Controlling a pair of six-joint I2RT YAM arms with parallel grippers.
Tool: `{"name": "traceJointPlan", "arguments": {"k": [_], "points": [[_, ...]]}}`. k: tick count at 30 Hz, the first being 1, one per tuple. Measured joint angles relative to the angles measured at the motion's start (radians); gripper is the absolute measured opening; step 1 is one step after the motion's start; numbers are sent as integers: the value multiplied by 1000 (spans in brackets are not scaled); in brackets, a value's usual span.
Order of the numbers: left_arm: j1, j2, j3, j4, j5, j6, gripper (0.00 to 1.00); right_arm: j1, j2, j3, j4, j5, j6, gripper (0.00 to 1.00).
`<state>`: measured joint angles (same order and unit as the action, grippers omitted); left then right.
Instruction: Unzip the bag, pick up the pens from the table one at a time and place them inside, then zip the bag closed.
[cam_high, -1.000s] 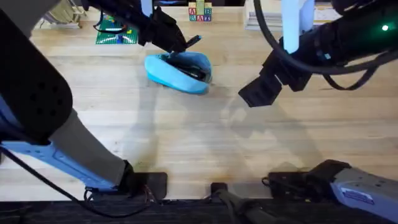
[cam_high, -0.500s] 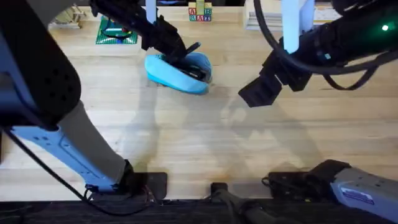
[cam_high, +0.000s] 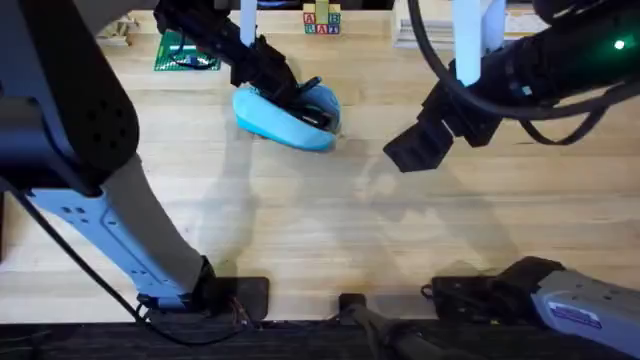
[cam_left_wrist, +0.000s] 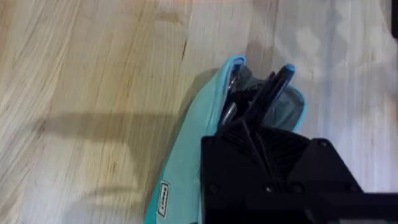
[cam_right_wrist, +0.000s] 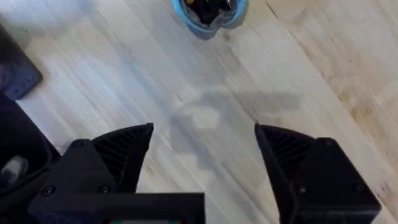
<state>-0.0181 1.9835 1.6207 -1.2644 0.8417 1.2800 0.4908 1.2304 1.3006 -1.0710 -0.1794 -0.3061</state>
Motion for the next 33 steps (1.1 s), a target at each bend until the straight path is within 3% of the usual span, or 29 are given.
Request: {"name": "traceJointPlan", "arguments": {"k": [31,33], "points": [[0,0,0,-22,-54,0,45,0,0,0,0,0,0,997],[0,0,0,-22,-54,6,163,0,0,0,0,0,0,997]]}}
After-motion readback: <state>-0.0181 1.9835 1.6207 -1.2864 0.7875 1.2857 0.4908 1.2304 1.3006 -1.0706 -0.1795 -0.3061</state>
